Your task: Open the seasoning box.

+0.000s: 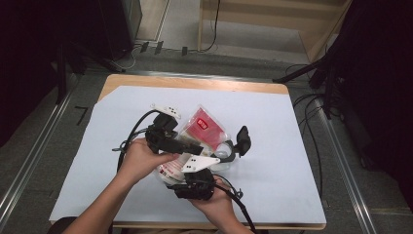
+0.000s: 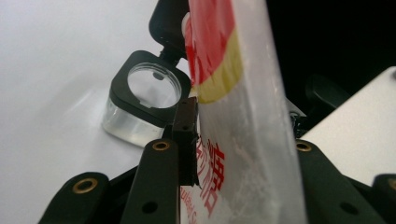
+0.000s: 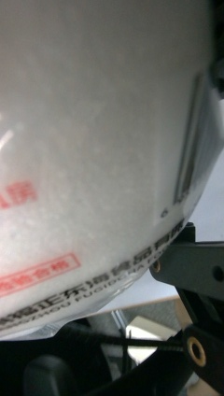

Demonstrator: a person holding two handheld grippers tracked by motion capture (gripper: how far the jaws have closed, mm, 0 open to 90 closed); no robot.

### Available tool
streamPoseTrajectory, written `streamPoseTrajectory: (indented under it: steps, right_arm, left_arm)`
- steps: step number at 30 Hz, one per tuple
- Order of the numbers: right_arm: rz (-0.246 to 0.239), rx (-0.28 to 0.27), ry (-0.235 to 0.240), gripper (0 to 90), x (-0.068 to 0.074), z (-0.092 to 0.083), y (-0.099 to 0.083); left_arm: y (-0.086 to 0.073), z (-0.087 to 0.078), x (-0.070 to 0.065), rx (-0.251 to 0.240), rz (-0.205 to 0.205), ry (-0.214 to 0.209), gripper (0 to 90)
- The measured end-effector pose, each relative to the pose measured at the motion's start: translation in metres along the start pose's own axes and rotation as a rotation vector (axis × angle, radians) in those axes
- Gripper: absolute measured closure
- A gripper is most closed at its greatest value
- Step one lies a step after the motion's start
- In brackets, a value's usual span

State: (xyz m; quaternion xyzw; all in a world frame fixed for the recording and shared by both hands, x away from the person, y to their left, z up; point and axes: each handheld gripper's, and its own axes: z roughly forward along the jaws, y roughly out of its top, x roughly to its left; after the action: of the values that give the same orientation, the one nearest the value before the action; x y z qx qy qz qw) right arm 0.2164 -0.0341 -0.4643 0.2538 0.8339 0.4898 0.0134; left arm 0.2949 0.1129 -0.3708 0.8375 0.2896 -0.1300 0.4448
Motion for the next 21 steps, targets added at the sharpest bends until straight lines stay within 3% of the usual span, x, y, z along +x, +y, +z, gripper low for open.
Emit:
streamPoseTrajectory:
  steps: [4, 9, 10, 16, 21]
  right_arm:
    - [0.006, 0.000, -0.001, 55.7, 0.002, -0.001, 0.001]
    - [-0.036, 0.001, -0.043, 54.4, 0.009, 0.001, 0.000]
    - [-0.052, 0.001, -0.059, 54.3, 0.011, 0.001, 0.000]
    - [-0.038, 0.014, -0.081, 58.7, 0.012, 0.002, 0.004]
    - [-0.038, 0.002, -0.075, 57.6, 0.011, 0.000, 0.016]
  left_arm:
    - [0.001, 0.001, 0.000, -0.001, -0.004, 0.002, 68.5]
    - [0.005, 0.004, 0.003, 0.033, -0.095, 0.019, 68.3]
    - [0.006, 0.004, 0.002, 0.037, -0.100, 0.024, 68.3]
    - [0.016, 0.008, 0.000, 0.090, -0.118, 0.040, 67.0]
    - [0.031, 0.000, 0.002, 0.104, -0.178, 0.030, 64.6]
